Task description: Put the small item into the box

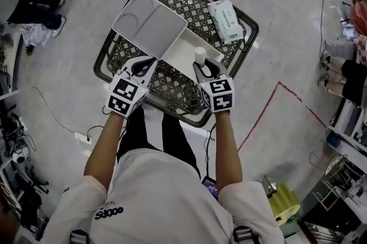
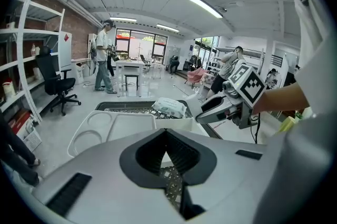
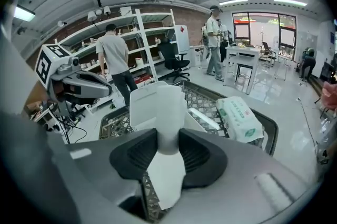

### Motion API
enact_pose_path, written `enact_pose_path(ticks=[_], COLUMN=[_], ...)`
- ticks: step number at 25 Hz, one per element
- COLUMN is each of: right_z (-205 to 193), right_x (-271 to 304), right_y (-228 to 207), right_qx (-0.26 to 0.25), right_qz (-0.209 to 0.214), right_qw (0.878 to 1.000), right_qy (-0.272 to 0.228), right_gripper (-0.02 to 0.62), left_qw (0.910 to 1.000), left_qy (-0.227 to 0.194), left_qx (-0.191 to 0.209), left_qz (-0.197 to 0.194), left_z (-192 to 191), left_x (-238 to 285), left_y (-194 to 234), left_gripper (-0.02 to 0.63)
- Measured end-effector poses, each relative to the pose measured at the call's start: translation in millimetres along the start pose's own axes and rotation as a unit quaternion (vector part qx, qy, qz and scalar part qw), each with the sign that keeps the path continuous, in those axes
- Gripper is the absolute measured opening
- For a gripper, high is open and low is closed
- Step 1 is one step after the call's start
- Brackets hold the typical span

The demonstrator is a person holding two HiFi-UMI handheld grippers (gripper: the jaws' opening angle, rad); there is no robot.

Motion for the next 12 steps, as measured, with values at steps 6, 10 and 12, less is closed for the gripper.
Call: enact_pose_path(ticks=[6, 10, 12], right_z=[-17.3, -31.8, -40.5], right_x=[34.5, 49.2, 54.8], right_y=[-15.2, -23.1, -22.7], right_qx=[0.003, -0.011, -0.018], right_qz=[-0.007, -0.014, -0.005], right_qw=[0.999, 0.995, 0.993], right_qy=[0.052, 0.095, 0.113], right_gripper=[0.138, 0.139, 0.139], left_qw=[1.0, 0.9999, 0.9999], left_qy=[0.004, 0.006, 0.008], left_qx=[-0.006, -0.008, -0.01], left_qz=[0.002, -0.002, -0.003], left_z=[-2.4, -6.0, -8.0], left_x=[3.4, 4.1, 3.0], left_y=[8.0, 9.4, 9.1], left_gripper=[0.005, 0.005, 0.005])
Point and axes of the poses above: the fingertips, and each gripper's own axes: x forward along the fingers, y to its left, z out of its top, the point moved 2 cm from there along -x, backward along the fingers, and after that the axes turned 3 degrees about -x, right-handed, at the moved point
